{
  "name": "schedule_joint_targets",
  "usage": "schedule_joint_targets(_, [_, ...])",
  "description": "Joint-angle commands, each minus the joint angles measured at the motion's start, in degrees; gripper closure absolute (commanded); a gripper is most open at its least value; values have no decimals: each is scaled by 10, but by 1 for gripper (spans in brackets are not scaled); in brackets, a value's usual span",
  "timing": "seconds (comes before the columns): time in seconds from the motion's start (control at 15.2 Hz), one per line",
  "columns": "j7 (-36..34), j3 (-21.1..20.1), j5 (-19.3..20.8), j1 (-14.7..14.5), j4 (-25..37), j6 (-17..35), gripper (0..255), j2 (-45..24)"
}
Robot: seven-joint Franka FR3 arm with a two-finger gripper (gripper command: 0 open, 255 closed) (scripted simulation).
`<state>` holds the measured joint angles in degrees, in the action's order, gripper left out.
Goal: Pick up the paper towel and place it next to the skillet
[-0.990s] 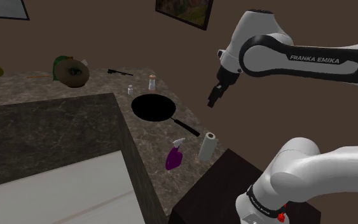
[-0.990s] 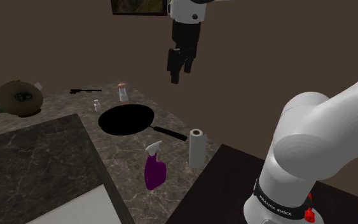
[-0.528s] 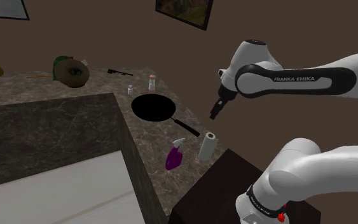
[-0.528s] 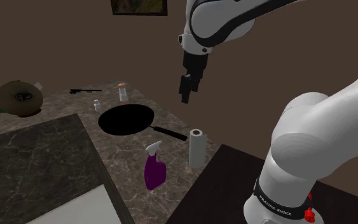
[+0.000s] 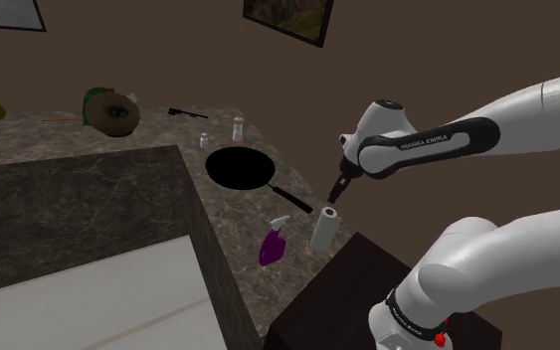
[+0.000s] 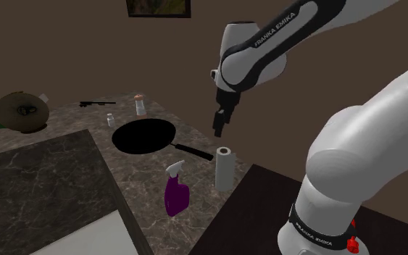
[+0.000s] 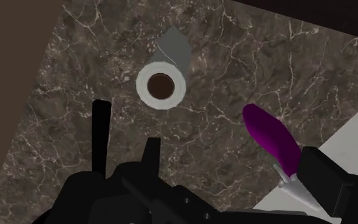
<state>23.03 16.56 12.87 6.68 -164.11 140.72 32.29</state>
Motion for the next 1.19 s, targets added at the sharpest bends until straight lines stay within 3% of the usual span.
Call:
schedule_joint_targets(0.0, [24, 26, 7, 6, -8, 55, 0, -45])
schedule_joint_targets(0.26, [78, 79, -3, -4, -10, 159, 0, -147])
schedule_joint_targets(0.4, [122, 113, -35, -26, -4, 210, 0, -205])
schedule_joint_targets(0.53, [196, 155, -110, -69, 5, 257, 0, -264])
schedule_joint_targets(0.73, [266, 169, -209, -108, 11, 288, 0, -307])
schedule_joint_targets(0.86, [340, 164, -311, -128, 19, 303, 0, -338])
schedule_joint_targets(0.99, [422, 130, -422, -120, 32, 313, 0, -370])
schedule_joint_targets(1.06, [441, 112, -447, -108, 36, 316, 0, -378])
schedule_joint_targets(1.12, [440, 109, -446, -104, 36, 316, 0, -378])
